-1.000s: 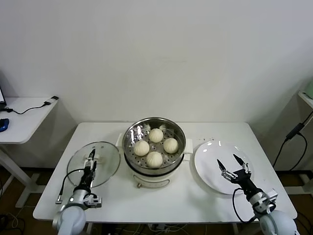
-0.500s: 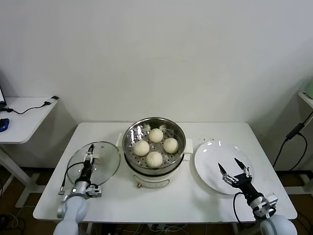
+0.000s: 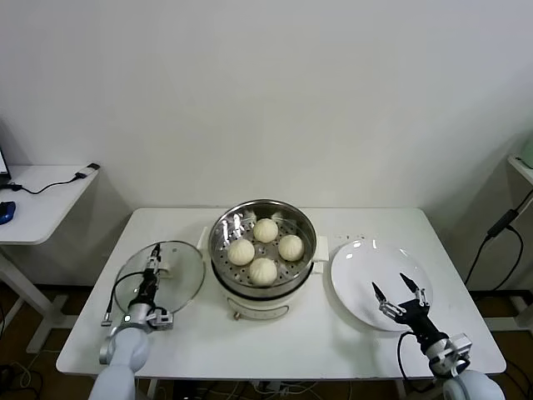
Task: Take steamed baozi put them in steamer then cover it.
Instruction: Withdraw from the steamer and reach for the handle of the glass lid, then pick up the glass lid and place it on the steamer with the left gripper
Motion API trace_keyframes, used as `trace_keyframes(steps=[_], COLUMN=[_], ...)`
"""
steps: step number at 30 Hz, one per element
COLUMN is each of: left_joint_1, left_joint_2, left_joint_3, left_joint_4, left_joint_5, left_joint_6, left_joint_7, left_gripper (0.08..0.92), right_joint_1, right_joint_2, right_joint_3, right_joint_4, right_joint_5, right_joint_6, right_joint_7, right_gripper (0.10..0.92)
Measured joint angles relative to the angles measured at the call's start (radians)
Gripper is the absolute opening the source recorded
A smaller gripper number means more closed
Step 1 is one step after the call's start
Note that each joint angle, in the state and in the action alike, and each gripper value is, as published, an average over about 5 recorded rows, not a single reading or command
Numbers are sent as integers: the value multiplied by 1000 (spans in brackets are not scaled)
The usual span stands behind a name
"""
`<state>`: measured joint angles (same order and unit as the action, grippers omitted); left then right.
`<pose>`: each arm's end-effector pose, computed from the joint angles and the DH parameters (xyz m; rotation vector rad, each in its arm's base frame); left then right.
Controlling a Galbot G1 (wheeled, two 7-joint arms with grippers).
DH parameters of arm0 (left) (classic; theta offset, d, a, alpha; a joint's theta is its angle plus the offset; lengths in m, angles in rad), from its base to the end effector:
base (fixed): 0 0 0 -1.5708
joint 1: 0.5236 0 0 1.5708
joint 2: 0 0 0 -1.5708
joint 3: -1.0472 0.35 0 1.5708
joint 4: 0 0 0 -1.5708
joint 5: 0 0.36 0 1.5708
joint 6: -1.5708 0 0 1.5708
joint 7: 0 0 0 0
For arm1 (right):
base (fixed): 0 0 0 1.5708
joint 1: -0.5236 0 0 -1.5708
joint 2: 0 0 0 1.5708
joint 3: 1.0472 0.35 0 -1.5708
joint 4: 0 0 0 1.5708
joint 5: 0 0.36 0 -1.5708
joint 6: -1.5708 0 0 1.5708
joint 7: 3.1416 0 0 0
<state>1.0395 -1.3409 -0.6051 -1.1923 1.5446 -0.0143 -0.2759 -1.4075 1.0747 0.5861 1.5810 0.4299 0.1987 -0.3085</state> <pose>0.3370 0.1366 -0.4615 0.0043 -1.9163 -2.3339 0.2326 -0.1846 -0.4017 0.4155 -2.9765 0.0874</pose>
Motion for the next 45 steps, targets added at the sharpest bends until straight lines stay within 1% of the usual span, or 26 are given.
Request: trace_keyframes(steps=[2, 11, 14, 21, 28, 34, 37, 41, 45], left_joint_1=[-1, 5, 13, 63, 171, 292, 333, 353, 330], left_joint_2=[1, 13, 21, 54, 109, 166, 198, 245, 295], left_joint_3=[1, 5, 7, 5, -15, -24, -17, 15, 85], left_joint_4=[3, -2, -18, -114, -311, -520, -621, -739, -825], left_joint_5=[-4, -38, -56, -127, -215, -273, -290, -303, -300], left_joint_6=[-4, -14, -12, 11, 79, 203, 272, 368, 470], left_joint_7=[1, 6, 13, 37, 70, 97, 114, 153, 214], left_gripper=[472, 213, 157, 151, 151, 151, 151, 151, 151], right_joint_1=[0, 1, 0, -1, 9, 23, 32, 46, 62], right_joint_2=[2, 5, 3, -6, -8, -12, -14, -18, -18], right_joint_3=[0, 4, 7, 16, 14, 12, 9, 4, -6], right_joint_4=[-2, -12, -13, -18, -23, -32, -36, -43, -49], right_joint_5=[-4, -20, -22, -23, -24, -26, -27, -32, -39], right_joint_6=[1, 10, 13, 17, 19, 19, 19, 19, 17], right_joint_7=[-1, -10, -11, -13, -14, -11, -9, -7, -4], right_gripper=[823, 823, 823, 823, 823, 823, 823, 823, 823])
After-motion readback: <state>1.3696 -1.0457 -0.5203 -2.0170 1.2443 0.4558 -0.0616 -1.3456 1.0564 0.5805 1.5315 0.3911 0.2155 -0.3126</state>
